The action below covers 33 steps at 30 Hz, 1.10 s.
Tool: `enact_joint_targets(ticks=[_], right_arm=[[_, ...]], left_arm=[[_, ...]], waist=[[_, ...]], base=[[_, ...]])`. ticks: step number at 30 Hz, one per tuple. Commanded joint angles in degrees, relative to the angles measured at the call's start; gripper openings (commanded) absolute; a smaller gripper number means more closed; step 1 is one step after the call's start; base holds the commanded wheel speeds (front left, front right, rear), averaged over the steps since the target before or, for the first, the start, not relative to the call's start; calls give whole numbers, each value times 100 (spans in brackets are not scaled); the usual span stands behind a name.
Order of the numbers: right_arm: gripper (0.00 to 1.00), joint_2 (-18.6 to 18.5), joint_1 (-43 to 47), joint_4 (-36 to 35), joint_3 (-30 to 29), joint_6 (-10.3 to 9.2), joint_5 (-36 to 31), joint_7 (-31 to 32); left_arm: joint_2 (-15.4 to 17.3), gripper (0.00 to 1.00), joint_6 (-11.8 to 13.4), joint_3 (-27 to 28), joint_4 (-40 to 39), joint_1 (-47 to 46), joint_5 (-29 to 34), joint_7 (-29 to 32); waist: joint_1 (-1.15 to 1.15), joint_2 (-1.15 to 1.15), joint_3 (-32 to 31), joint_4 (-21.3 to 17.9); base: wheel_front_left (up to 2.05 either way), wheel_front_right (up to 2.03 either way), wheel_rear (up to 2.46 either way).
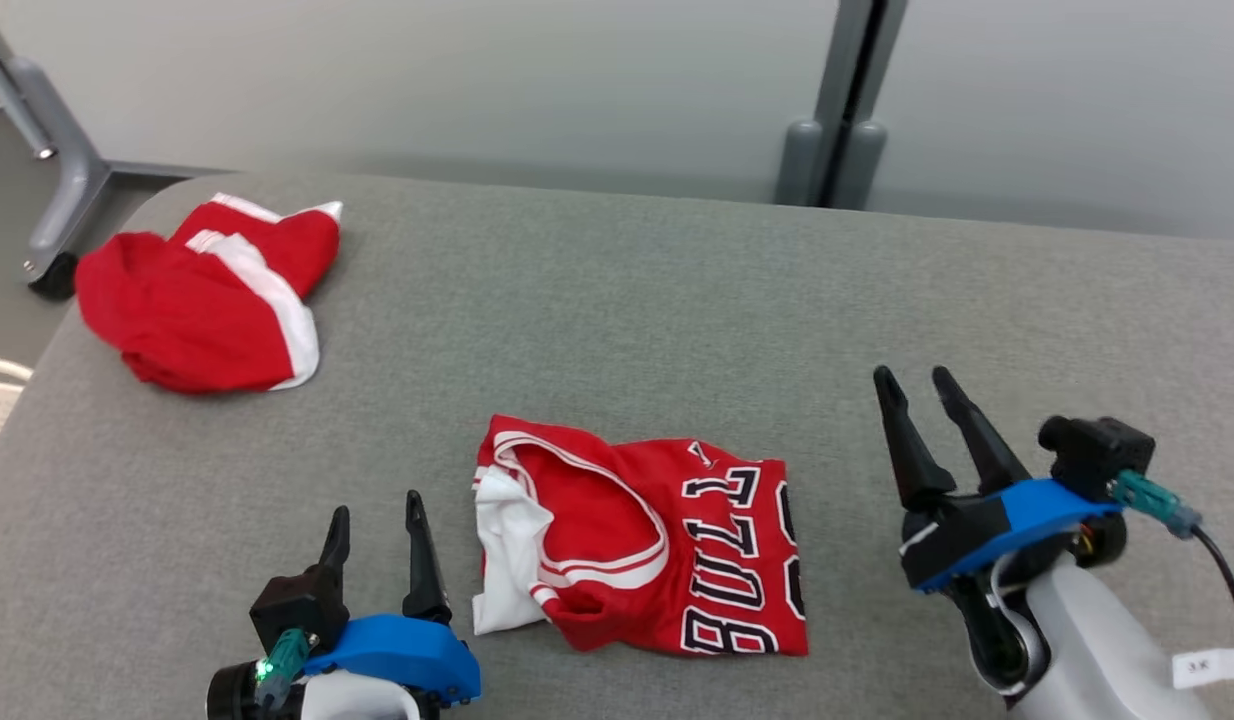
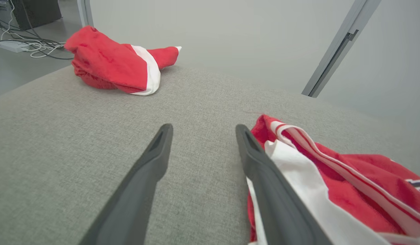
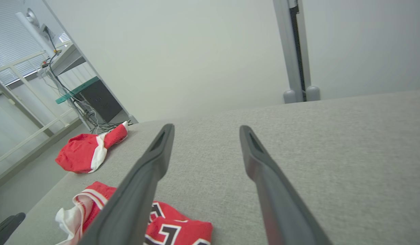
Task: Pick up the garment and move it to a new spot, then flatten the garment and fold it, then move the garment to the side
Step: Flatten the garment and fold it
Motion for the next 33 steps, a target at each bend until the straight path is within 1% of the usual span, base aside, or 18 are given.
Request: enact_joint_targets(ticks=[1, 4, 8, 12, 13, 16, 21, 28, 32, 33], right_arm=[[100, 42, 211, -78, -234, 3, -284, -23], [100, 190, 615, -191, -857, 3, -858, -24], [100, 329, 1008, -283, -1342, 2, -1456, -24], [100, 474, 1357, -373, -1615, 3, -1986, -25], [100, 508, 1433, -373, -1674, 2, -2034, -25], [100, 577, 1615, -329, -1699, 2, -2283, -26], [100, 646, 1786, -249, -1763, 3, -2336, -25], [100, 661, 1719, -209, -1769, 2, -2304, -26], [100, 665, 1635, -198, -1484, 3, -2128, -26], [95, 666, 1602, -166, -1337, 2, -2047, -26]], left_arm=[[5, 100, 13, 35, -35, 12, 65, -16], [6, 100, 53, 123, -59, 66, 146, -15], [6, 100, 61, 238, -38, 109, 261, -15], [5, 100, 75, 363, 29, 214, 462, -16], [7, 100, 60, 409, 42, 260, 497, -15], [1, 100, 31, 503, 74, 385, 629, -15], [5, 100, 10, 595, 47, 587, 696, -15], [4, 100, -41, 579, -5, 604, 721, -15], [4, 100, -82, 524, -14, 547, 657, -16], [4, 100, -93, 512, -25, 530, 633, -15]], waist=[[0, 0, -163, -230], [0, 0, -214, -463], [0, 0, -260, -666], [0, 0, -334, -781], [0, 0, -364, -811], [0, 0, -450, -881], [0, 0, -547, -908], [0, 0, -575, -791], [0, 0, -546, -672], [0, 0, -529, -633]], base=[[0, 0, 0], [0, 0, 0], [0, 0, 0], [0, 0, 0], [0, 0, 0], [0, 0, 0], [0, 0, 0], [0, 0, 0], [0, 0, 0], [0, 0, 0]])
